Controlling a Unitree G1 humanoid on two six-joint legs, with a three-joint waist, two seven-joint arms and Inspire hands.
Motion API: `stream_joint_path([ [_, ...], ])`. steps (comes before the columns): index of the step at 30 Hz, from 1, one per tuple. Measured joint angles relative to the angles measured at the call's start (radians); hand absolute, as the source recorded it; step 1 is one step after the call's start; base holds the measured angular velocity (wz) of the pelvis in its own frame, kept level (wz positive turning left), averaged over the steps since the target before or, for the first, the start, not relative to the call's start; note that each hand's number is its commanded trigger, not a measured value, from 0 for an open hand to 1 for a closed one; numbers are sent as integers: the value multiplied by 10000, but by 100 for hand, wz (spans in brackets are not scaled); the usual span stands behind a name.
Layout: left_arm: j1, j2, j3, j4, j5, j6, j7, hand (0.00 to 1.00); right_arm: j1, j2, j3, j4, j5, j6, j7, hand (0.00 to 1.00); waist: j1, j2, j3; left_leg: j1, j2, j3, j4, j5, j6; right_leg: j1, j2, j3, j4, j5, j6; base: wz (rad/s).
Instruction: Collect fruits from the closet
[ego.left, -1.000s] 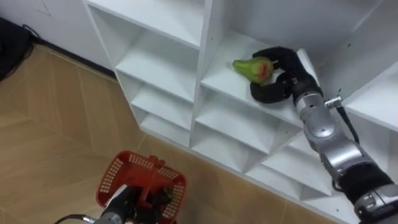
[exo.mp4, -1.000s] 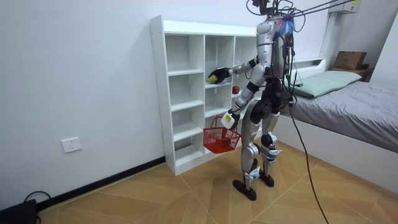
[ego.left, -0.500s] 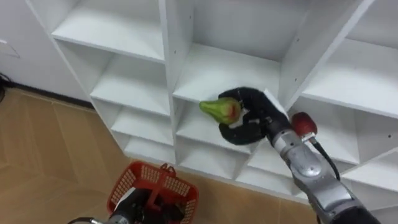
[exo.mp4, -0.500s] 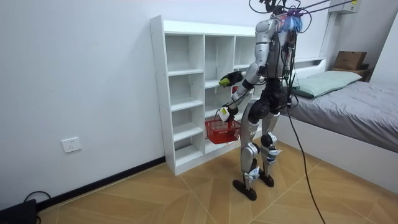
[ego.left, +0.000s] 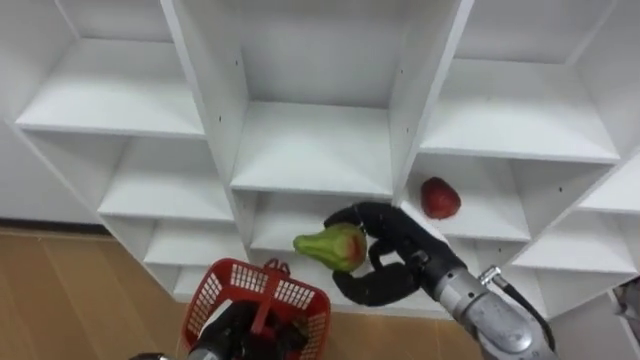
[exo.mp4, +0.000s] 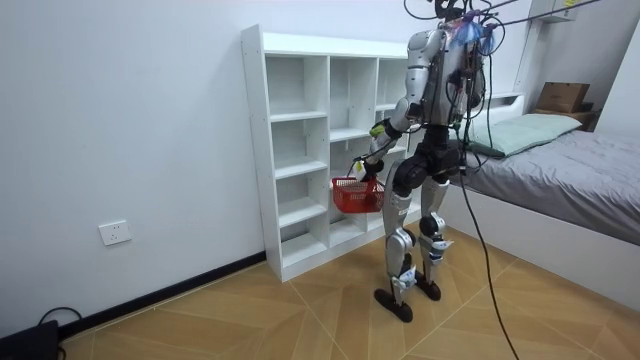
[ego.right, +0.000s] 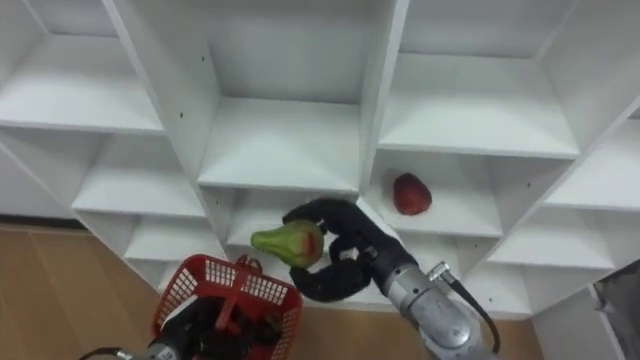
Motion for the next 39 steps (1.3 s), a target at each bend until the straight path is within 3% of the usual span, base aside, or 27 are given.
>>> stream_joint_path([
  [3,159,10,-9,-151,-3,-1,-153,100,206,30,11,5,-297,41,270,100,-64,80,0,73,44,207,-4,-38,-14,29,54,204,-3,3,-5,-20],
  [15,667,9,-273,-1315,11,-186,-272,100,575,116,-6,31,-816,59,303,100,-336,157,18,295,45,263,10,-179,6,136,74,359,25,-63,39,-3],
  [19,663,9,-471,-1425,-14,-231,-362,100,505,316,8,702,-1024,4,299,100,-385,156,16,298,54,320,31,-184,2,130,100,444,27,-69,43,-3],
  [28,606,22,-678,-1487,-13,-315,-463,100,284,343,2,1843,-1216,120,310,100,-399,265,41,250,74,378,19,-215,-4,55,108,465,15,-74,36,-1],
  [39,599,96,-672,-1497,-92,-312,-681,100,273,453,7,2081,-1216,224,288,100,-427,258,45,80,82,437,180,-217,-1,-25,79,436,19,-79,31,-1],
])
